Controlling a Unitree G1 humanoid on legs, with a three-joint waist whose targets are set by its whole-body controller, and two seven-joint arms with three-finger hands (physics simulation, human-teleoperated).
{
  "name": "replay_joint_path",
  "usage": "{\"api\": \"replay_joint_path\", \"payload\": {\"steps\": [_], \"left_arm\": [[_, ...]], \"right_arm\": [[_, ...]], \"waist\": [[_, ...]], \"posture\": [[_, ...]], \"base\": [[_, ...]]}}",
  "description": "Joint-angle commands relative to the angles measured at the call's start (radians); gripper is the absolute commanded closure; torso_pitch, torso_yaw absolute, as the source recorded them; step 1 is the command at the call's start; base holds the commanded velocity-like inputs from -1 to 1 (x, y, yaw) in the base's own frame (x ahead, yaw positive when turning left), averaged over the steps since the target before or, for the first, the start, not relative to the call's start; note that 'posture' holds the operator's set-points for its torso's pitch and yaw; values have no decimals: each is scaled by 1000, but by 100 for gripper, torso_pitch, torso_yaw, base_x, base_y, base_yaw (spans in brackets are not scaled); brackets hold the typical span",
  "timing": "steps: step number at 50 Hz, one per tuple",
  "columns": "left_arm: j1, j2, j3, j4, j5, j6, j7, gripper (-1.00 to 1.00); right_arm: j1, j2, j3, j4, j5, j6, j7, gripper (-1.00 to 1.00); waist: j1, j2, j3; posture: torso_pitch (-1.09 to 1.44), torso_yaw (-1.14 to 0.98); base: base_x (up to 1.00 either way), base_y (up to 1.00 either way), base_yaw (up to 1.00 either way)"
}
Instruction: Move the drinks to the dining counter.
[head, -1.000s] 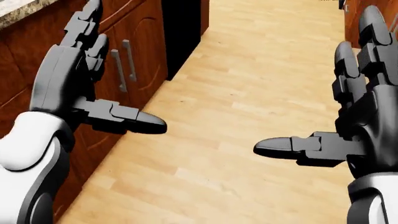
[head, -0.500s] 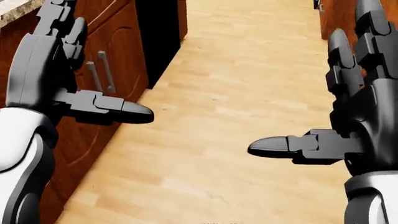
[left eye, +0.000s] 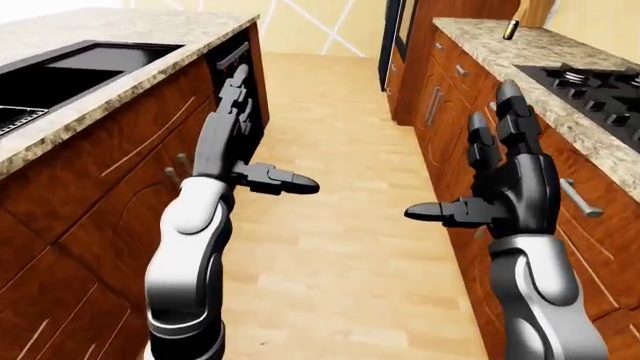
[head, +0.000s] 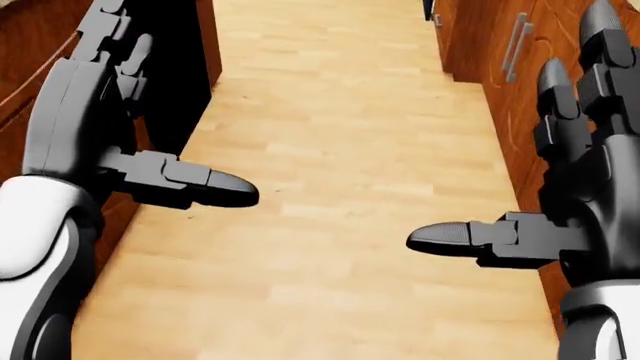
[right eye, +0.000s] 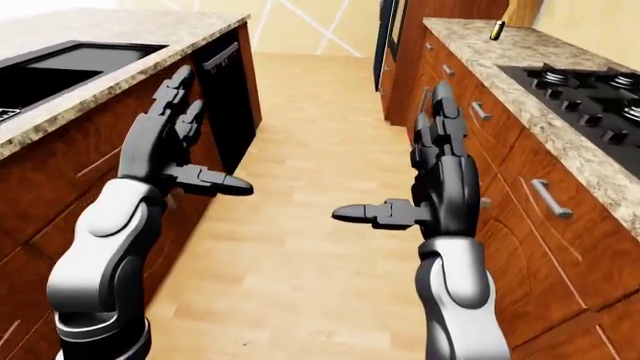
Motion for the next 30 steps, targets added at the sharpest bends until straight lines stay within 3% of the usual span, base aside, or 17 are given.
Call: {"api": "replay_joint_path", "payload": {"steps": [1,9,10,11,12,13,15,18,20,22,23,24,25,26,27,28,30], "left_arm": [[-29,1,0,-19,-1,-33,0,-100],[-32,-1,-2,-15,0,-37,0,-100],[-32,-1,-2,-17,0,-36,-1,-100],[-32,-1,-3,-20,1,-31,0,-100],[-33,-2,-3,-24,1,-27,0,-100],[-32,-2,-3,-24,1,-27,0,-100],[-31,-3,-4,-25,2,-27,0,-100],[-27,-4,-3,-19,1,-37,1,-100],[-29,-4,-2,-17,0,-37,1,-100],[-30,-3,-3,-20,1,-33,1,-100],[-31,-3,-3,-20,1,-34,0,-100],[-30,-3,-3,-21,1,-33,0,-100],[-30,-3,-2,-22,0,-32,0,-100],[-28,-3,-2,-19,0,-36,0,-100],[-27,-3,-2,-16,0,-41,0,-100],[-28,-3,-2,-22,0,-35,0,-100],[-27,-3,-3,-18,0,-39,0,-100]], "right_arm": [[-18,-7,-8,-28,8,-22,-2,-100],[-24,-12,-9,-31,16,-17,-5,-100],[-24,-12,-10,-33,22,-16,-2,-100],[-24,-12,-10,-34,22,-14,-5,-100],[-24,-12,-10,-34,22,-14,-5,-100],[-24,-13,-10,-35,22,-14,-6,-100],[-24,-13,-11,-37,23,-14,-6,-100],[-22,-13,-9,-30,21,-19,-6,-100],[-22,-14,-9,-29,20,-20,-6,-100],[-22,-14,-9,-32,20,-18,-6,-100],[-22,-14,-9,-32,19,-17,-7,-100],[-22,-14,-8,-33,18,-16,-7,-100],[-23,-14,-8,-35,18,-13,-7,-100],[-23,-14,-8,-37,19,-11,-8,-100],[-24,-14,-8,-39,18,-9,-8,-100],[-24,-14,-8,-42,18,-7,-8,-100],[-24,-14,-8,-40,17,-9,-8,-100]], "waist": [[0,8,-8],[26,-46,-63],[23,-62,-65],[20,-83,-47],[11,-60,-28],[16,-71,8],[-1,-96,-39],[-7,-107,-26],[-14,-108,-41],[-10,-91,-55],[-4,-66,-59],[10,-20,-59],[15,0,-53],[15,-29,-13],[23,-10,-3],[32,-8,-34],[28,7,-32]], "posture": [[0,0],[0,0],[0,0],[0,0],[0,0],[0,0],[0,0],[0,0],[0,0],[0,0],[0,0],[0,0],[0,0],[0,0],[0,0],[0,0],[0,0]], "base": [[94,0,0],[97,0,0],[100,0,0],[100,0,0],[100,0,0],[100,0,0],[100,0,0],[100,0,0],[100,0,0],[100,0,0],[100,0,0],[100,0,0],[100,0,0],[100,0,0],[100,0,0],[100,0,0],[100,0,0]]}}
